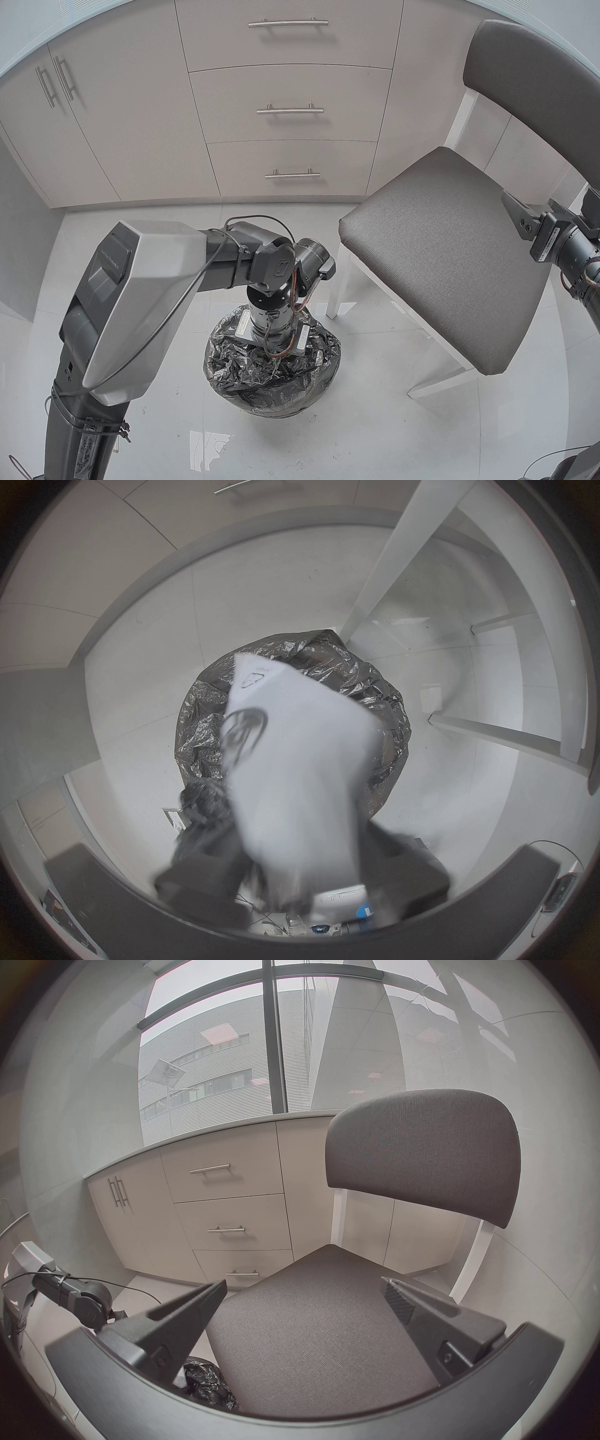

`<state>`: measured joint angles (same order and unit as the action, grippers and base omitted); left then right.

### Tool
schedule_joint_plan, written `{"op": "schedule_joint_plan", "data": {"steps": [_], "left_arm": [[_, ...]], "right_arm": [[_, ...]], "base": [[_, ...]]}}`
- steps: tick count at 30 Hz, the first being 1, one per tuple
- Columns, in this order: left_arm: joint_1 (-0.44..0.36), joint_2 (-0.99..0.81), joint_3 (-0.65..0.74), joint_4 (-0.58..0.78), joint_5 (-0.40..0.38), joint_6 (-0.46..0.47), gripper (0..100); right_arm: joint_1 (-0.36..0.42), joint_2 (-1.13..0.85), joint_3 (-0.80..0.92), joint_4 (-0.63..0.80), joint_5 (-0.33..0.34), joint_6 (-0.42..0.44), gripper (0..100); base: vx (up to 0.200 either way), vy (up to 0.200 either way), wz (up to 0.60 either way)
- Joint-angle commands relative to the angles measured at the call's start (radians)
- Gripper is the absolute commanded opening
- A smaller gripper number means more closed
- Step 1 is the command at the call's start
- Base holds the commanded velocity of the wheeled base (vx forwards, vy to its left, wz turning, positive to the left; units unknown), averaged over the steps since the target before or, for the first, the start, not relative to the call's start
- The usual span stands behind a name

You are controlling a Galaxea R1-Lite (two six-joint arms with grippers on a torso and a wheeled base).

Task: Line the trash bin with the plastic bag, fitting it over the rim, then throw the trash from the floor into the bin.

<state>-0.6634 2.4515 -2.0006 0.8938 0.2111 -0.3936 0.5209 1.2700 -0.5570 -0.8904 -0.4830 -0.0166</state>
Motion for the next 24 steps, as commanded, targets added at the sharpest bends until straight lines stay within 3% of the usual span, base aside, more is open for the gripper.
{"op": "schedule_joint_plan", "data": {"steps": [1,16,17,24], "left_arm": [[0.002,0.000,0.001,-0.001,0.001,-0.004,100],[-0.001,0.004,0.001,-0.007,0.021,-0.008,100],[-0.001,0.006,0.001,-0.007,0.033,-0.004,0],[0.004,0.017,0.001,-0.030,0.039,-0.010,0]], "right_arm": [[0.001,0.000,0.003,-0.001,0.000,-0.003,100],[0.001,0.000,0.006,-0.001,0.000,-0.005,100],[0.001,0.003,0.006,-0.002,0.000,-0.005,100],[0.001,0.006,0.008,-0.002,0.000,-0.003,100]], "base": [[0.000,0.000,0.00],[0.000,0.000,0.00],[0.000,0.000,0.00],[0.000,0.000,0.00]]}}
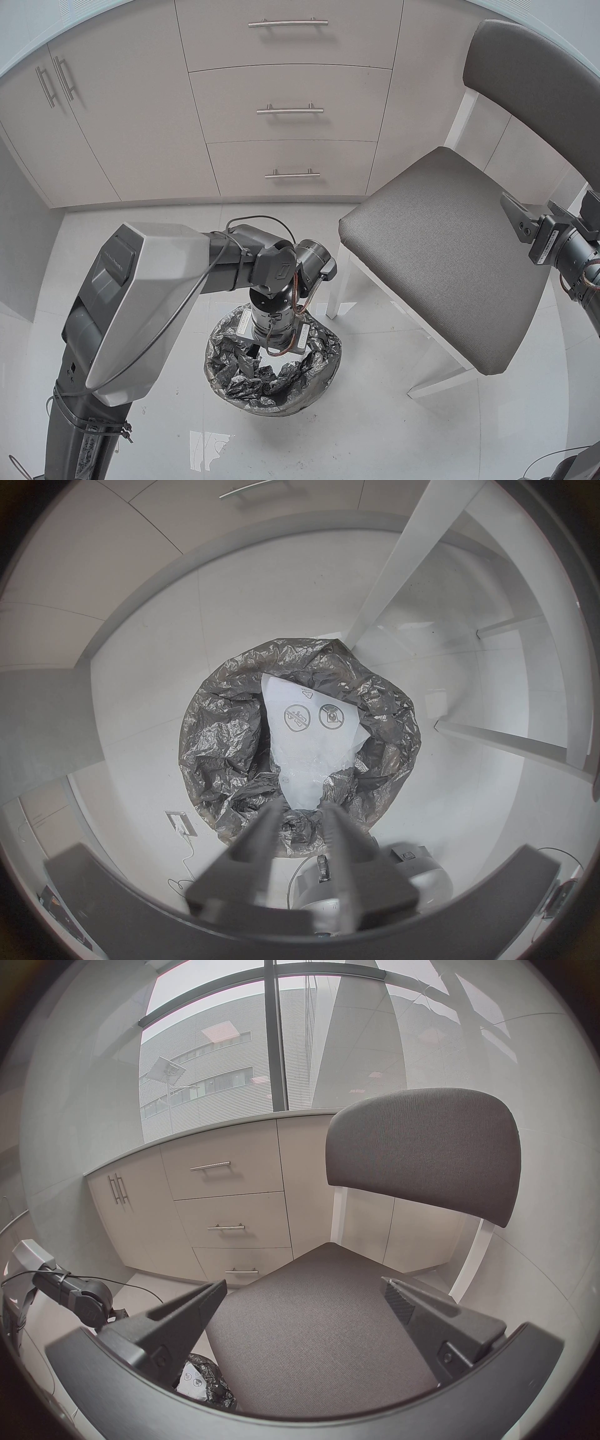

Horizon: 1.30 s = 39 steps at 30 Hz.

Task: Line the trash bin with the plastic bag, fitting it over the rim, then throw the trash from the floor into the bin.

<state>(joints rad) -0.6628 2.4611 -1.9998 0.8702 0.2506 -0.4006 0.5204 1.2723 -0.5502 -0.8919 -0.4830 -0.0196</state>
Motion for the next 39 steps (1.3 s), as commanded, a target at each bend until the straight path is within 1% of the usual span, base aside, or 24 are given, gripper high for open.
{"op": "schedule_joint_plan", "data": {"steps": [1,5,7,8,9,11,21,23,27,30,32,33,35,39], "left_arm": [[0.005,0.007,0.000,-0.013,-0.002,-0.003,0],[0.006,0.010,0.000,-0.042,-0.004,0.008,0],[0.009,0.016,0.000,-0.086,-0.007,0.014,0],[0.009,0.016,0.000,-0.086,-0.007,0.014,0],[0.015,0.032,0.000,-0.120,-0.005,0.023,0],[0.022,0.044,0.000,-0.135,-0.005,0.031,0],[0.075,0.119,0.000,-0.145,-0.005,0.032,0],[0.075,0.119,0.000,-0.145,-0.005,0.032,0],[0.086,0.170,0.000,-0.211,-0.008,0.017,0],[0.081,0.197,0.000,-0.273,-0.011,-0.020,0],[0.077,0.211,0.000,-0.303,-0.036,-0.038,0],[0.077,0.211,0.000,-0.303,-0.036,-0.038,0],[0.075,0.230,0.000,-0.313,-0.060,-0.041,0],[0.077,0.259,0.000,-0.316,-0.057,-0.041,0]], "right_arm": [[0.000,0.004,0.001,-0.001,0.000,0.000,100],[0.000,0.002,0.001,-0.001,0.000,0.000,100],[0.001,0.001,0.003,-0.001,0.000,0.000,100],[0.001,0.001,0.003,-0.001,0.000,0.000,100],[0.001,0.001,0.007,-0.001,0.000,0.000,100],[0.001,0.001,0.007,-0.001,0.000,0.000,100],[0.001,0.004,0.007,-0.001,0.001,0.000,100],[0.001,0.004,0.007,-0.001,0.001,0.000,100],[0.001,0.004,0.006,-0.001,0.001,0.000,100],[0.001,0.002,0.003,-0.002,0.001,0.001,100],[0.001,0.002,0.003,-0.002,0.004,0.001,100],[0.001,0.002,0.003,-0.002,0.004,0.001,100],[0.001,-0.004,0.004,-0.002,0.021,0.001,100],[0.000,-0.007,0.004,-0.002,0.027,0.001,100]], "base": [[0.000,0.000,0.00],[0.000,0.000,0.00],[0.000,0.000,0.00],[0.000,0.000,0.00],[0.000,0.000,0.00],[0.000,0.000,0.00],[0.000,0.000,0.00],[0.000,0.000,0.00],[0.000,0.000,0.00],[0.000,0.000,0.00],[0.000,0.000,0.00],[0.000,0.000,0.00],[0.000,0.000,0.00],[0.000,0.000,0.00]]}}
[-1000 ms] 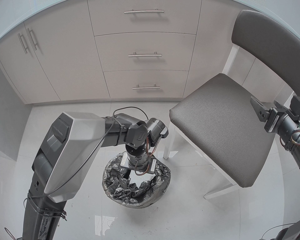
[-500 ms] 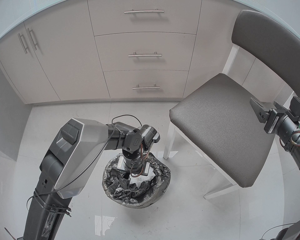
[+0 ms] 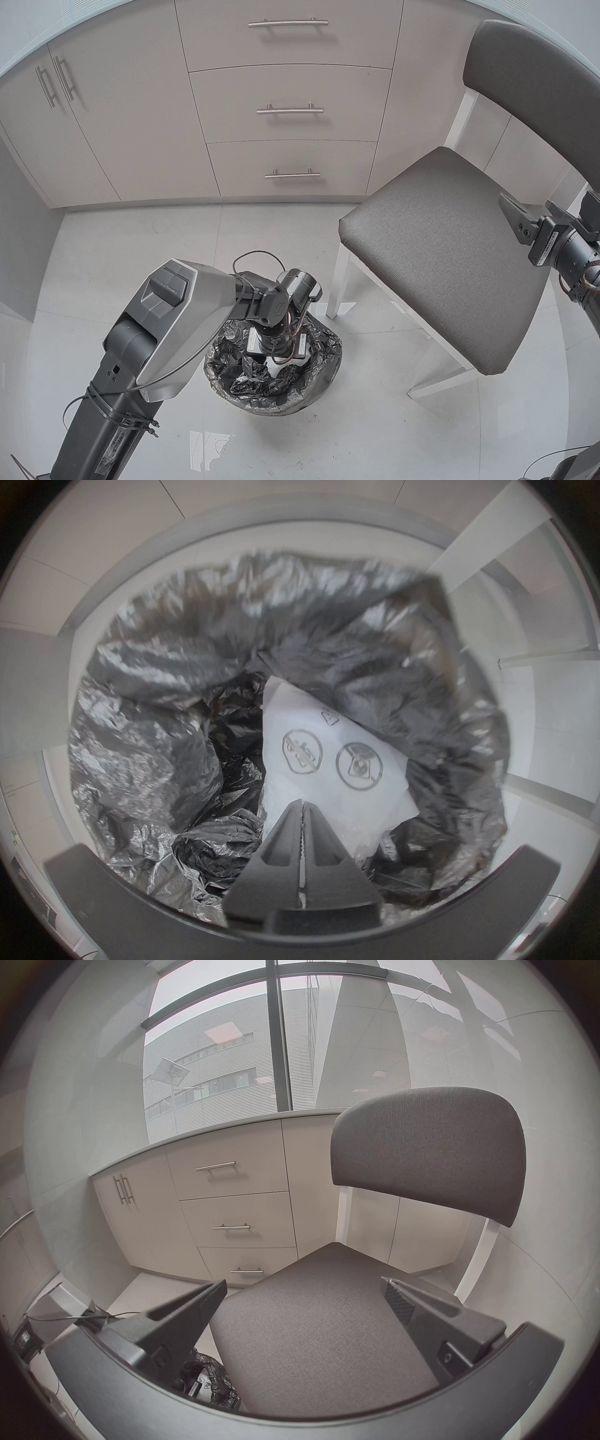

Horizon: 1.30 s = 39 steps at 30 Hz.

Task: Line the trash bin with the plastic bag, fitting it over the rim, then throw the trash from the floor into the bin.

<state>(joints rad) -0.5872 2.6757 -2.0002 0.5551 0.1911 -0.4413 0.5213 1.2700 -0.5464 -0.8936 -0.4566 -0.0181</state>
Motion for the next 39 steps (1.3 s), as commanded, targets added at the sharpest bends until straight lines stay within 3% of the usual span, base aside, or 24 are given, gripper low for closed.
{"op": "schedule_joint_plan", "data": {"steps": [1,31,37,39], "left_arm": [[0.001,0.044,0.000,-0.001,0.002,-0.001,0],[0.027,0.220,0.000,-0.110,0.037,0.067,0],[0.029,0.204,0.000,-0.110,0.045,0.070,0],[0.024,0.142,0.000,-0.106,0.080,0.082,0]], "right_arm": [[-0.001,-0.004,0.000,-0.001,0.001,0.000,100],[-0.001,-0.004,0.009,-0.002,0.003,0.000,100],[-0.001,-0.001,0.006,-0.002,0.007,0.000,100],[-0.006,-0.001,0.005,-0.002,0.029,0.003,100]], "base": [[0.000,0.000,0.00],[0.000,0.000,0.00],[0.000,0.000,0.00],[0.000,0.000,0.00]]}}
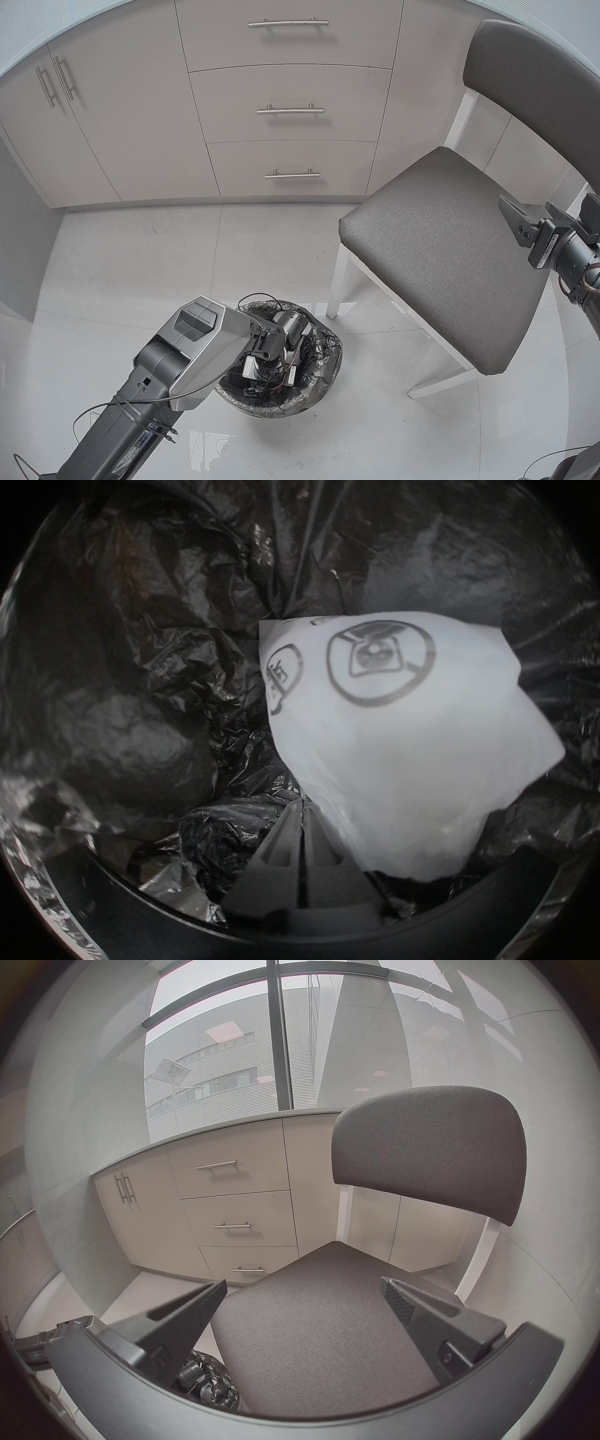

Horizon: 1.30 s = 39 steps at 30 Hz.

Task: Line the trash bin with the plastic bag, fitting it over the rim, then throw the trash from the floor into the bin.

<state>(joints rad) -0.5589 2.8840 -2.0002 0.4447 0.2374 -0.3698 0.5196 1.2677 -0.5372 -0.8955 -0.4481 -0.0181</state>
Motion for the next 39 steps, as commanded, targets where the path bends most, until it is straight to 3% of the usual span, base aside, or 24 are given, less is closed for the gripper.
{"op": "schedule_joint_plan", "data": {"steps": [1,3,5,6,7,14,19,24,30,35,36,39], "left_arm": [[-0.006,-0.101,0.000,0.012,0.051,0.029,0],[-0.013,-0.172,0.000,0.034,0.103,0.075,0],[-0.013,-0.172,0.000,0.034,0.103,0.075,0],[-0.039,-0.284,0.000,0.088,0.261,0.109,0],[-0.045,-0.321,0.000,0.106,0.283,0.112,0],[-0.059,-0.542,0.000,0.207,0.293,0.166,0],[-0.064,-0.727,0.000,0.262,0.401,0.361,0],[-0.052,-0.862,0.000,0.299,0.444,0.457,0],[-0.004,-1.059,0.000,0.546,0.445,0.517,0],[0.068,-1.252,0.000,0.861,0.448,0.503,0],[0.068,-1.252,0.000,0.861,0.448,0.503,0],[0.076,-1.419,0.000,1.085,0.448,0.457,0]], "right_arm": [[-0.009,0.001,-0.004,0.000,0.032,0.004,100],[-0.013,-0.001,0.000,0.000,0.052,0.006,100],[-0.013,-0.001,0.000,0.000,0.052,0.006,100],[-0.013,0.015,0.008,0.000,0.058,0.001,100],[-0.013,0.021,0.014,0.000,0.058,0.000,100],[-0.013,0.035,0.017,-0.002,0.058,0.001,100],[-0.009,0.038,0.023,0.000,0.058,0.000,100],[-0.006,0.044,0.026,0.000,0.058,0.000,100],[-0.006,0.032,0.031,0.000,0.054,0.000,100],[-0.006,-0.024,0.045,0.000,0.046,0.001,100],[-0.006,-0.024,0.045,0.000,0.046,0.001,100],[-0.006,-0.140,0.105,0.010,0.034,0.000,100]], "base": [[0.000,0.000,0.00],[0.000,0.000,0.00],[0.000,0.000,0.00],[0.000,0.000,0.00],[0.000,0.000,0.00],[0.000,0.000,0.00],[0.000,0.000,0.00],[0.000,0.000,0.00],[0.000,0.000,0.00],[0.000,0.000,0.00],[0.000,0.000,0.00],[0.000,0.000,0.00]]}}
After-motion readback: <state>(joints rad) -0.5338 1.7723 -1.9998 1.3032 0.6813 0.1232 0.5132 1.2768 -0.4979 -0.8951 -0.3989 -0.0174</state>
